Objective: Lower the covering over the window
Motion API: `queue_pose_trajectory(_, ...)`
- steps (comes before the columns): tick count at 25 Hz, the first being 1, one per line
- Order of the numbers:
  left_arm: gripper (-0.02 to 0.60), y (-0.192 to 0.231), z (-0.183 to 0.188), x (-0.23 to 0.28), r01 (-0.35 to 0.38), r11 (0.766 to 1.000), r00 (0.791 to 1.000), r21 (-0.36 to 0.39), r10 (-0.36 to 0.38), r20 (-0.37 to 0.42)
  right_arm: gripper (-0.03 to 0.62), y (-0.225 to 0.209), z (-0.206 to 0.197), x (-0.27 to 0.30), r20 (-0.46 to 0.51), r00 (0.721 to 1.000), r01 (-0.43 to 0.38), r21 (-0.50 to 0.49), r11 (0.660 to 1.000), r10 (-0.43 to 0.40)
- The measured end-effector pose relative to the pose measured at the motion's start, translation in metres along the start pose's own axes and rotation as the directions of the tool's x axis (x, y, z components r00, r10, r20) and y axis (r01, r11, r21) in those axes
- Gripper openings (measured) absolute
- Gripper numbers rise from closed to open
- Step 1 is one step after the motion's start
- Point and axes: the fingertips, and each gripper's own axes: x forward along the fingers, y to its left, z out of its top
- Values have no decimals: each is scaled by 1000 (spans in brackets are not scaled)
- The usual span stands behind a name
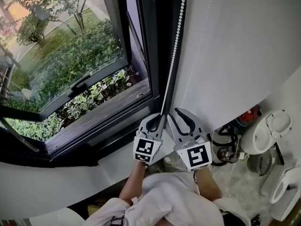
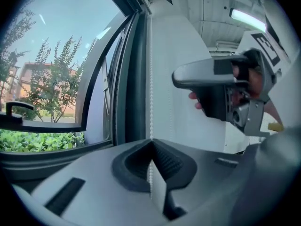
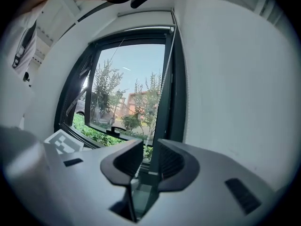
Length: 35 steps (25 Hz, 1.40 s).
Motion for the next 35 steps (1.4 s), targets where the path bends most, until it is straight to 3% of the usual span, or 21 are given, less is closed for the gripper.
queue_pose_trajectory(6, 14, -15, -4, -11, 44, 999, 999, -20, -44, 4, 91, -9, 33, 13, 77, 997, -7, 3, 1000, 6)
queue_pose_trajectory(15, 14, -25, -5, -19, 86, 995, 996, -43, -85, 15, 106, -1, 48, 15, 110, 990, -88, 19, 996, 86)
queue_pose_trajectory(17, 14, -28, -5, -20, 98, 994, 995, -43, -98, 19, 102, 0, 48, 19, 104, 991, -88, 4, 996, 87)
queue_pose_trajectory(19, 14, -34, -4, -21, 115, 992, 993, -44, -114, 23, 38, 0, 47, 20, 106, 991, -81, 9, 997, 80)
queue_pose_trajectory(21, 14, -39, -4, -23, 130, 990, 991, -45, -129, 26, 17, 0, 47, 16, 123, 990, -75, 39, 996, 70)
queue_pose_trajectory(28, 14, -46, -9, -25, 151, 987, 988, -54, -149, 26, 9, 6, 44, 7, 164, 984, -94, 103, 990, 76)
queue_pose_trajectory(35, 14, -50, -40, -26, 161, 985, 985, -60, -164, -52, 9, 23, 17, 3, 106, 988, -122, 123, 985, 109)
